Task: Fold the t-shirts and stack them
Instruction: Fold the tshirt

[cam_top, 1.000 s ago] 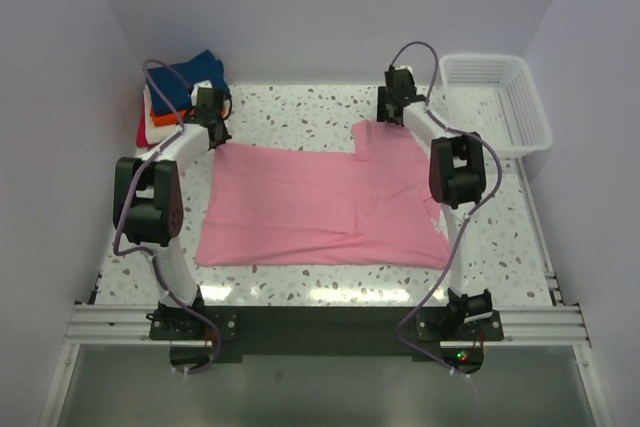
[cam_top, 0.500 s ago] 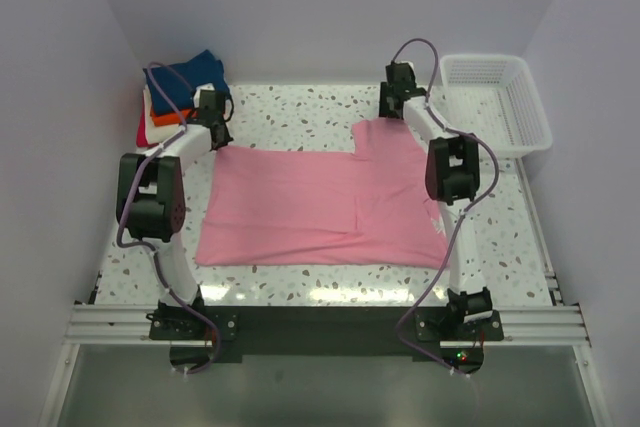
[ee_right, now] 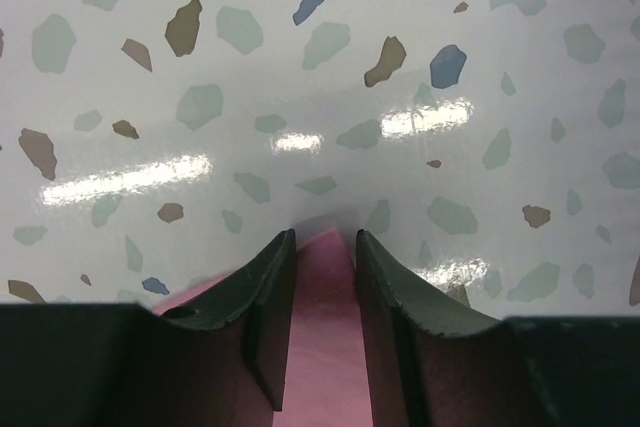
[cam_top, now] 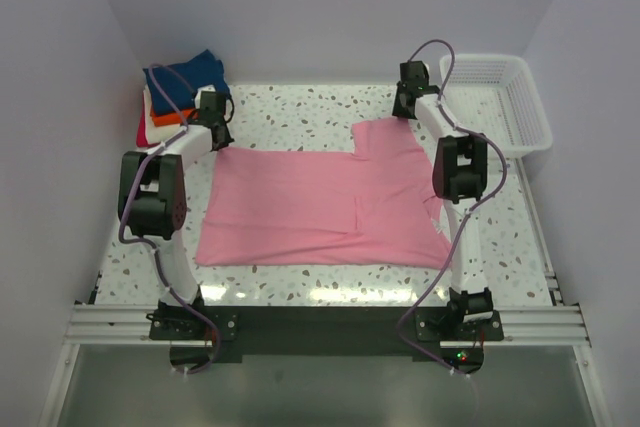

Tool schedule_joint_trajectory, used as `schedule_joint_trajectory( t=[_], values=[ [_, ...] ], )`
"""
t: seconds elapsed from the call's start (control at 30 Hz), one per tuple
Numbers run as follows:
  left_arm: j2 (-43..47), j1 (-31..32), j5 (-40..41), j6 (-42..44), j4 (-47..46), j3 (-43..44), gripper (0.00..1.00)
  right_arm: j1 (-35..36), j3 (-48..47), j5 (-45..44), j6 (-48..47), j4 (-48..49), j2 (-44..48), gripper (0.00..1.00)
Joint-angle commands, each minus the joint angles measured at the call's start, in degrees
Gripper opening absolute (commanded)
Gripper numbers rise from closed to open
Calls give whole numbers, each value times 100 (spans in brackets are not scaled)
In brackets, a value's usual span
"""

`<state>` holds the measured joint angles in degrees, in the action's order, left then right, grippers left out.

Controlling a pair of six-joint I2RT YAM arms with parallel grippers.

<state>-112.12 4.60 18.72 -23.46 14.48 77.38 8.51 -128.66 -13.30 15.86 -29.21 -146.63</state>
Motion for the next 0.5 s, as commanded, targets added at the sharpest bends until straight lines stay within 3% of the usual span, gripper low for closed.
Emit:
schedule_joint_trajectory(
  t=[0.0, 0.17, 0.33, 0.47],
  values=[
    [-65, -47, -26, -123, -288, 119, 0, 1, 78, 371, 251, -296, 125, 32],
    [-56, -56, -79, -106, -384, 110, 0, 1, 78, 626, 409, -287, 204, 14],
    [-38, -56, -97, -53, -490, 189, 0, -8, 236, 899, 550, -146, 529, 2],
    [-74, -73, -176, -27, -534, 259, 0, -78, 464, 1092, 673, 20, 916, 0]
  ],
)
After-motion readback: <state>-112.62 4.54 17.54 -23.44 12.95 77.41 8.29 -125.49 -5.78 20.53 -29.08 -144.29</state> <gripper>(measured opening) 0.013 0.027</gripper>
